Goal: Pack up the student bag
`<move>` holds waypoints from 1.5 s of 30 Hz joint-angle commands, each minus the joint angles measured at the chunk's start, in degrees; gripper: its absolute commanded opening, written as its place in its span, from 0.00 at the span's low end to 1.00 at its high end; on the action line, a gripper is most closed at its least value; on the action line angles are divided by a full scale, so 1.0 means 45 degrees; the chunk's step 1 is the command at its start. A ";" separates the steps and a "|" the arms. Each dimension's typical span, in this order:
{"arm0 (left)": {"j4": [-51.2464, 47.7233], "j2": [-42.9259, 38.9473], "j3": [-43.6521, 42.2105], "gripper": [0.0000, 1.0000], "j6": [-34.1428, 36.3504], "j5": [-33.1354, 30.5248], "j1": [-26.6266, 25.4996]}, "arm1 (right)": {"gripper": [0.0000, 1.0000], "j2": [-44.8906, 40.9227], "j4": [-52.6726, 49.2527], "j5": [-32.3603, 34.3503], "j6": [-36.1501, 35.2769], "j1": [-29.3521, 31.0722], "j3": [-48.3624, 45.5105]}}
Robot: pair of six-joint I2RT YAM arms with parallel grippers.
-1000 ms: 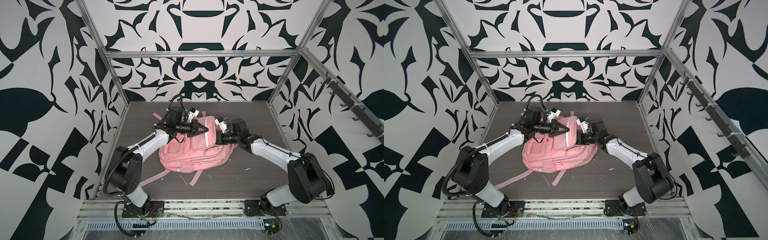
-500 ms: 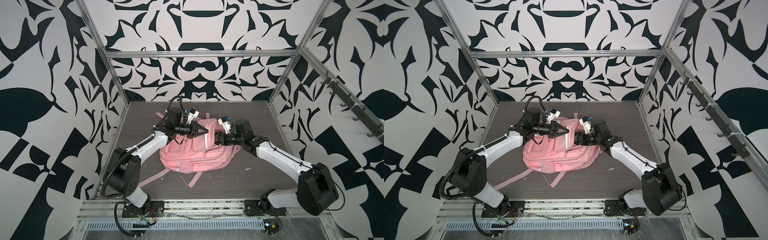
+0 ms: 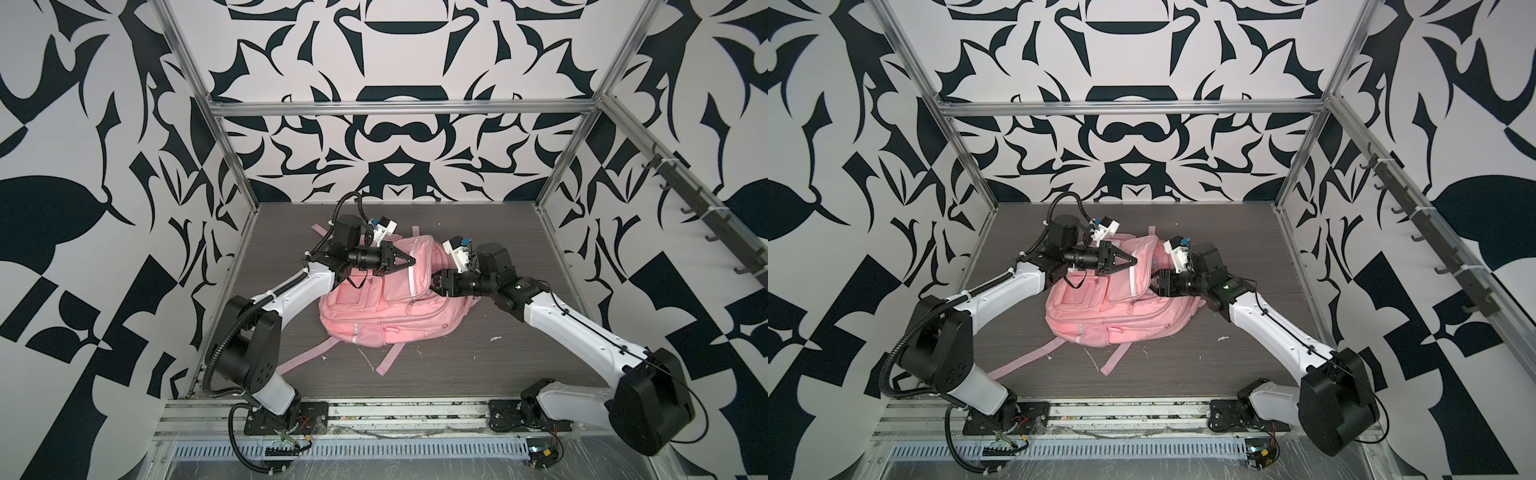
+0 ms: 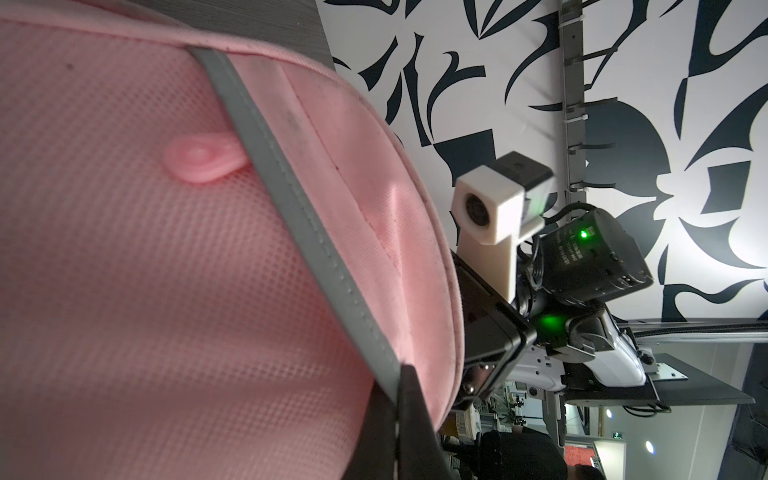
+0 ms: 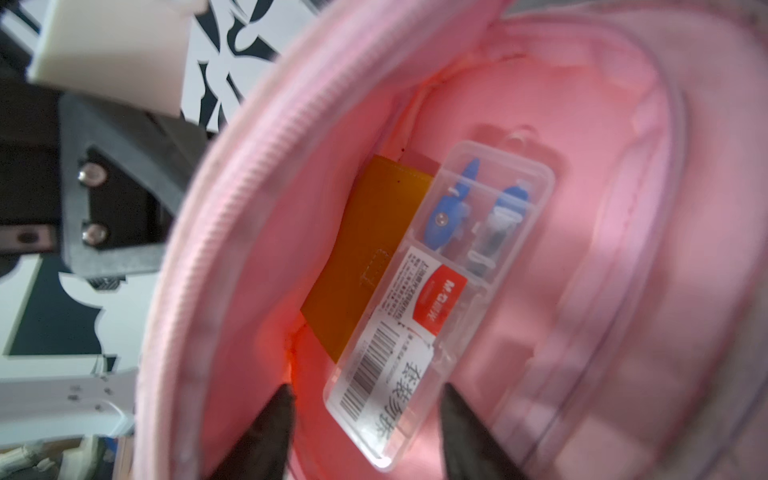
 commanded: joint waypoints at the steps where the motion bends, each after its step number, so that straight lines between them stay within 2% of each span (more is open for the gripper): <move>1: 0.1582 -0.0429 0.0009 0.00 -0.0012 0.0588 0.0106 | 0.39 0.0411 0.0376 0.0437 -0.0138 0.0078 0.0326; 5: 0.1756 -0.0382 -0.0071 0.00 -0.0129 0.0612 0.0116 | 0.31 0.1535 0.0659 0.0542 -0.0120 0.0084 0.0959; 9: 0.1828 -0.0248 0.0023 0.00 -0.0183 0.0608 0.0107 | 0.29 0.2329 0.1124 0.0476 -0.0204 0.0092 0.1361; 13: 0.1854 -0.0095 0.0164 0.00 -0.0195 0.0530 0.0106 | 0.30 0.2346 0.1135 0.0348 -0.0324 0.0102 0.1638; 18: 0.1139 -0.0078 0.0270 0.00 0.0232 -0.0402 0.0170 | 0.53 0.1469 0.0913 0.0513 -0.0354 0.0078 0.1346; 21: 0.0652 0.0031 0.0396 0.00 0.0486 -0.0761 0.0219 | 0.63 0.0687 0.0410 0.0984 -0.0370 0.0036 0.1116; 29: 0.0260 0.0450 0.0545 0.00 0.0621 -0.1021 0.0316 | 0.65 -0.1514 -0.1022 0.2256 -0.0412 -0.0688 0.0420; 33: -0.0317 0.0514 0.0546 0.11 0.0900 -0.1644 0.0241 | 0.65 -0.2946 -0.3384 0.4515 -0.0870 -0.0888 0.0850; 35: -0.0543 0.0576 0.0519 0.17 0.0992 -0.1849 0.0167 | 0.67 -0.3535 -0.4211 0.5170 -0.1293 -0.0928 0.1047; 41: -0.1428 0.0412 0.0378 0.38 0.1275 -0.2307 0.0145 | 0.70 -0.3348 -0.6077 0.5502 -0.2604 -0.0932 0.1552; 45: -0.4363 -0.0626 0.0480 0.52 0.2532 -0.3300 0.0110 | 0.72 -0.3124 -0.6183 0.5295 -0.2585 -0.0731 0.1428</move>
